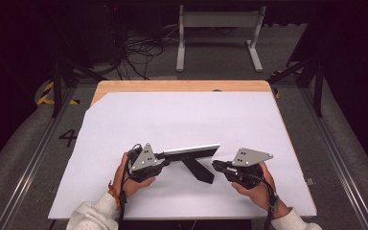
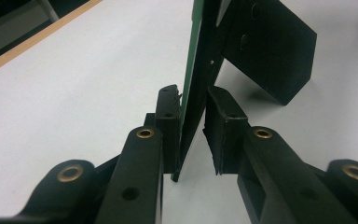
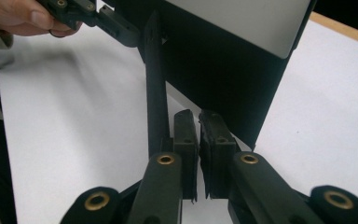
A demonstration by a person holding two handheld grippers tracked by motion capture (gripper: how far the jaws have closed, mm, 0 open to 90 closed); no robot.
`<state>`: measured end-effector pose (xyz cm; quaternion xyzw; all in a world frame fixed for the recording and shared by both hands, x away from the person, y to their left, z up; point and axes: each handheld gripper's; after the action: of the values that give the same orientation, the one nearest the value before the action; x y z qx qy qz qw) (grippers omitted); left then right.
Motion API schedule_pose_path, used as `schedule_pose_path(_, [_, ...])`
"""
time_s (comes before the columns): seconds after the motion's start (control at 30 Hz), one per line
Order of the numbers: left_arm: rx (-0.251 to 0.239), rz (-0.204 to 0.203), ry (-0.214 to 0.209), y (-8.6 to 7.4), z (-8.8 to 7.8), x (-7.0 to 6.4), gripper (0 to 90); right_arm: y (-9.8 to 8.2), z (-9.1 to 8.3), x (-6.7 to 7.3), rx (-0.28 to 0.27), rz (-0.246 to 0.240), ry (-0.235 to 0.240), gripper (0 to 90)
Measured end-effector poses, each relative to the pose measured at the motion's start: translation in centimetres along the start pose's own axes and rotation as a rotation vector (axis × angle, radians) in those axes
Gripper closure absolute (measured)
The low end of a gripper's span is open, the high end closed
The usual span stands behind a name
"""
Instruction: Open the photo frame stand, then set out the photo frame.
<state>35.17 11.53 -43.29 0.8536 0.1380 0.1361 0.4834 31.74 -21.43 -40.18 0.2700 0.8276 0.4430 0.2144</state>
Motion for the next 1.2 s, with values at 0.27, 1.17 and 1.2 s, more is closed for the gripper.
schedule_pose_path(0.27, [-0.003, -0.002, 0.0, 0.0, 0.0, 0.0, 75.7, 0.4, 0.2, 0.0, -0.03, 0.004, -0.026, 88.3])
schedule_pose_path(1.17, [-0.034, 0.047, 0.015, 1.0, -1.8, -1.0, 77.3, 1.4, 1.9, 0.2, -0.067, 0.013, -0.117, 90.0])
schedule_pose_path(1.2, [-0.034, 0.048, 0.014, 1.0, -1.8, -1.0, 77.6, 1.4, 2.0, 0.2, -0.066, 0.007, -0.122, 90.0])
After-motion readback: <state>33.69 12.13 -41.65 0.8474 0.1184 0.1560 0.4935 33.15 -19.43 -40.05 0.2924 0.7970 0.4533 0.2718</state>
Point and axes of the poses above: each handheld gripper's, and its own axes: z roughly forward along the jaws, y roughly out of its top, x roughly to its left, and after that the axes turned 6 degrees about -y, right-handed
